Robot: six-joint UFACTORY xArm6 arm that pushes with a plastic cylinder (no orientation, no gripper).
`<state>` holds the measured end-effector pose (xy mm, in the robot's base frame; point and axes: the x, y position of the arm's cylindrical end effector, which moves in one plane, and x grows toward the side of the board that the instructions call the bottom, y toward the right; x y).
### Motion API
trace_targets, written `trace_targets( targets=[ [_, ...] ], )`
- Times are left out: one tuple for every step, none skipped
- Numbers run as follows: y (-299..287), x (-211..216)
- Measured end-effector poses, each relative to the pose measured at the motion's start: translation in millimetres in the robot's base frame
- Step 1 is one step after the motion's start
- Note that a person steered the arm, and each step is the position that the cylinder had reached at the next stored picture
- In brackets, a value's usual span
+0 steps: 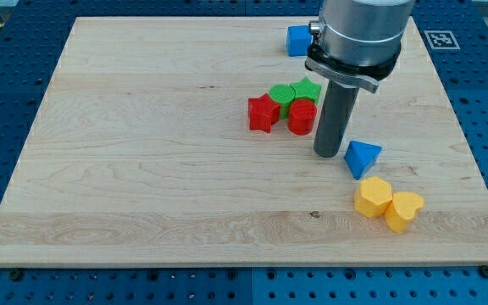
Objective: Slide the blue triangle closer to the yellow heart
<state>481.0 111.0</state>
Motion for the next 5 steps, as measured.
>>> trace_targets(
  targets=[
    [36.5, 0.1],
    [61.9, 4.0],
    [87.8, 15.4],
    [88.4, 18.4],
    [85.2, 41.8]
  ],
)
